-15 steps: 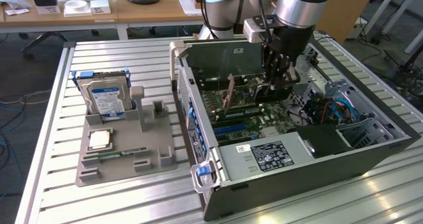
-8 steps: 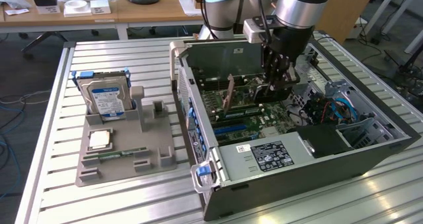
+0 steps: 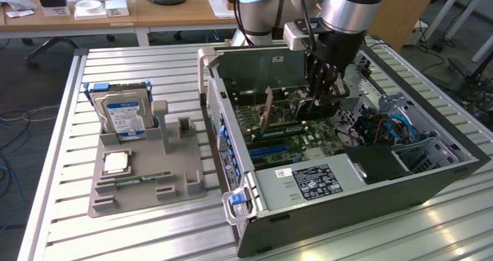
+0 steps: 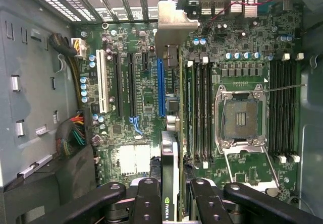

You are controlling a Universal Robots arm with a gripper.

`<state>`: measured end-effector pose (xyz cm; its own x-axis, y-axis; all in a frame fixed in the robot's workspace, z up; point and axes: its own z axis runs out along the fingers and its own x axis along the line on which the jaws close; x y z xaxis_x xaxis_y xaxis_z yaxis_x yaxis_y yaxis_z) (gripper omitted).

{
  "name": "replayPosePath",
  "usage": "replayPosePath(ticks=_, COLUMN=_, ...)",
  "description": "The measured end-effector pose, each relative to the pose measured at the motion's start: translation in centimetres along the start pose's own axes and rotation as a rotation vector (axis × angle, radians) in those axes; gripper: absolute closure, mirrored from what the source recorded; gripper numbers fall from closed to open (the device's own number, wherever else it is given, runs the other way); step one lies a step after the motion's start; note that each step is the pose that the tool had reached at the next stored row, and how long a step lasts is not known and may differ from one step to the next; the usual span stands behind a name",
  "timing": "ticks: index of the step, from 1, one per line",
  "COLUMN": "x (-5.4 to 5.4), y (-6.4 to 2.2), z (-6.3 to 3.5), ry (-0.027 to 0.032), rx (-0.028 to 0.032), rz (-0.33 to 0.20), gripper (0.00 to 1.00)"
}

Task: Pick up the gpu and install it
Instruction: 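Insert the gpu into the slot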

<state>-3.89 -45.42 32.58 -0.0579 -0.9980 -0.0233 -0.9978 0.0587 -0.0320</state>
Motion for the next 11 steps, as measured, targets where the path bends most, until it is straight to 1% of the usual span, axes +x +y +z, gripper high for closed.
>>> replayPosePath(ticks=3, x=0.0, y=0.07, z=0.00, ry=0.0002, rx=0.0000, rz=0.000, gripper=0.73)
replayPosePath(ticks=11, x=0.1, y=1.09, z=0.20, ry=0.0000, rx=0.0000, rz=0.000, gripper=0.73)
